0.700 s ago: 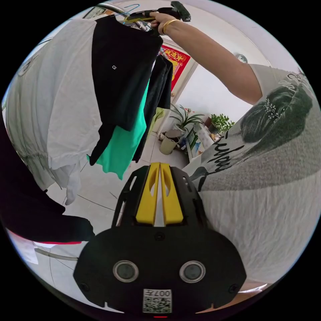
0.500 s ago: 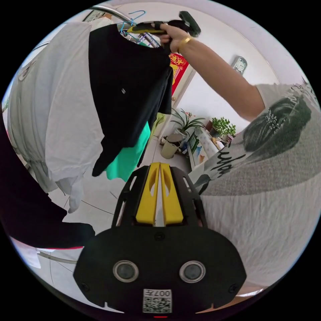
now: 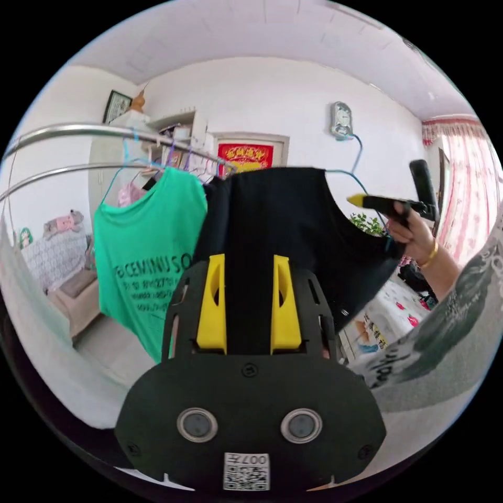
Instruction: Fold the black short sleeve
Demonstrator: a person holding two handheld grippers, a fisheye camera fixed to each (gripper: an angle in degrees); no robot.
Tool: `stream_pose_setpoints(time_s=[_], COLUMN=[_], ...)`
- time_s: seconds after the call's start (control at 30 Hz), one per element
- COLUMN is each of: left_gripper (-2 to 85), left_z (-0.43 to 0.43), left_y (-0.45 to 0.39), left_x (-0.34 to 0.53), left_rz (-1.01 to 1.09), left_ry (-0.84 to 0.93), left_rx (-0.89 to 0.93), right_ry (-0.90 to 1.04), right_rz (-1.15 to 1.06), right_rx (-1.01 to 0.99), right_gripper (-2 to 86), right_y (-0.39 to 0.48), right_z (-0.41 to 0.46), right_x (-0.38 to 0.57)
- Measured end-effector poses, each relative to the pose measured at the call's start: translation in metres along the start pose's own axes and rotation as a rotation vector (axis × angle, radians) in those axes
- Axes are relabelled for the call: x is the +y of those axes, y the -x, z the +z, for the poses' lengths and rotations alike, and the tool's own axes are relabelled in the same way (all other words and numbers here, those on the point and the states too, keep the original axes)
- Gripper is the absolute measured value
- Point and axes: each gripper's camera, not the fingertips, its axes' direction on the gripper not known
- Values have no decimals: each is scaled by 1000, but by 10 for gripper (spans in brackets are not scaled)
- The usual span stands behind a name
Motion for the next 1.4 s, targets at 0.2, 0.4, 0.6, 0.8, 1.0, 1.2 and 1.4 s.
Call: stream_pose_setpoints(time_s=[0.2, 0.4, 0.6, 0.8, 1.0, 1.2, 1.4], left_gripper=[167, 81, 0, -9, -10, -10, -10], left_z=[37, 96, 94, 93, 124, 108, 76], left_y=[-77, -210, -334, -402, -421, -499, -583], left_x=[-97, -188, -257, -324, -390, -440, -490], left_rz=[191, 404, 398, 134, -82, 74, 371], left_ry=[-52, 47, 171, 304, 448, 550, 621], left_rx=[215, 786, 1279, 1463, 1450, 1514, 1604], right_ry=[68, 141, 122, 143, -351, -965, -826], right_rz=[63, 116, 400, 578, 902, 1140, 1675], right_rx=[218, 423, 697, 868, 872, 1114, 1765], right_gripper=[-4, -3, -3, -4, -6, -5, 20], right_y=[13, 45, 58, 81, 127, 234, 380], right_z=[-164, -329, -491, -606, -753, -879, -967], right_x=[48, 99, 172, 237, 334, 429, 460])
